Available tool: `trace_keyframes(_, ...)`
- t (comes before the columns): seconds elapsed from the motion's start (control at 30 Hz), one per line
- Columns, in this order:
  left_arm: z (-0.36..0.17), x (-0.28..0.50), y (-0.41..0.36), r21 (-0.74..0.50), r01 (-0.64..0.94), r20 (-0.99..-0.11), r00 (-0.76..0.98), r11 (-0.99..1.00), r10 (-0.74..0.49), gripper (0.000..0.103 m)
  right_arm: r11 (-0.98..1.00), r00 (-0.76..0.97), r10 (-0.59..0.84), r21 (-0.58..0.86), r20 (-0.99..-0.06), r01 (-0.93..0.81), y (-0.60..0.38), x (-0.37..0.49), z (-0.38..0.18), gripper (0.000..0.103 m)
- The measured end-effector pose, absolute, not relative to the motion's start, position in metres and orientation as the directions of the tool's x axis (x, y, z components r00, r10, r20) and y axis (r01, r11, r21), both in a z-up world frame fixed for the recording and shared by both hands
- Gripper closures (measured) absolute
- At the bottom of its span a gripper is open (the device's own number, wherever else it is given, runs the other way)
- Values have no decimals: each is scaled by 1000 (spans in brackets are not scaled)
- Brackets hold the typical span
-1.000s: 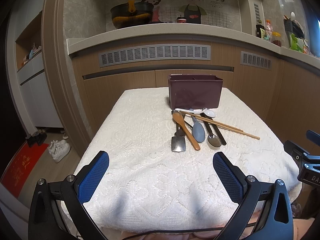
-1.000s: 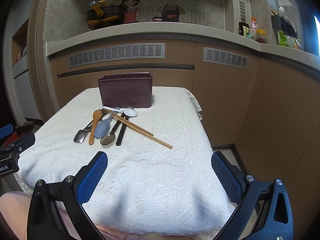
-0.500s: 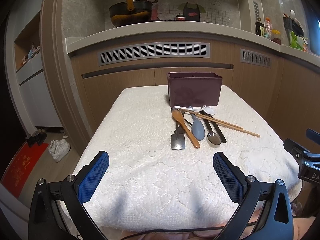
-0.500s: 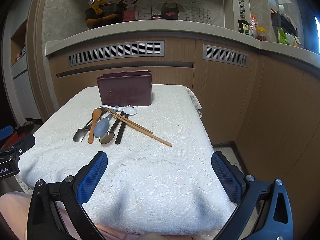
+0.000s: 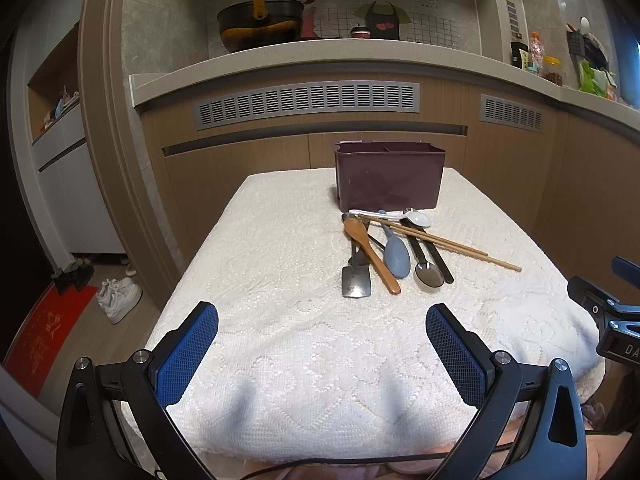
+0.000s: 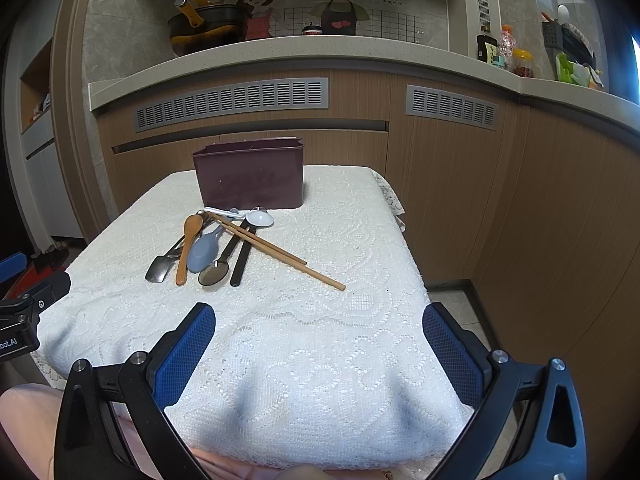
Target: Organize utensils
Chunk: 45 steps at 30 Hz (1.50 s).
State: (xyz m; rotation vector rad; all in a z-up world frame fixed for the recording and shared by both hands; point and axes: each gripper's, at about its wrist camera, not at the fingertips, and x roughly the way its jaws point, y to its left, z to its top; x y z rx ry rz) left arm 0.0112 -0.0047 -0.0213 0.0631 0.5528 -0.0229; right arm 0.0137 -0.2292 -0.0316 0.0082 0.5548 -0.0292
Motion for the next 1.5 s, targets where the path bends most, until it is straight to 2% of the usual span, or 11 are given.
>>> trace_keyframes(0.27,-19,22,-6,73,64,-552,834,995,-13,0,1000,845,-24,-6,-534,25,-231,19,-31,0)
trace_keyframes(0.57,-20,73,6,17,100,-622,780,995,-68,0,990,864,-50,-136,-502,-22,-218,54,-17,0)
trace_keyframes(0.67,-16,101,21,-21,79,-626,776,997,-75,0,981,842,-26,-175,-538,-81,-210,74,-19,0)
trace_keyframes(0.83,-7,140,38,-44,51,-598,798,998,-68,0,970,786,86,-130,-613,-208,-203,113,-20,0)
trace_keyframes(1.03,-18,177,61,-170,35,-625,769,985,-135,0,940,684,181,-80,-707,-331,-184,162,-35,0)
trace_keyframes(1.17,-25,194,78,-207,7,-620,773,978,-137,0,928,654,177,-96,-735,-359,-170,181,-51,2)
trace_keyframes(1.27,-28,201,88,-245,-1,-620,769,969,-156,0,921,648,171,-114,-742,-373,-163,192,-59,11)
trace_keyframes(1.33,-32,207,93,-259,-13,-621,768,966,-156,0,911,633,181,-115,-753,-397,-159,201,-62,26)
trace_keyframes(1.4,-34,209,97,-279,-23,-621,767,960,-162,0,900,605,190,-109,-773,-422,-158,212,-64,66)
trace_keyframes(1.47,-35,210,100,-291,-29,-617,769,956,-165,0,886,568,218,-82,-794,-456,-158,221,-64,81)
trace_keyframes(1.5,-36,211,100,-290,-33,-615,772,957,-159,0,879,560,227,-80,-797,-470,-157,224,-64,81)
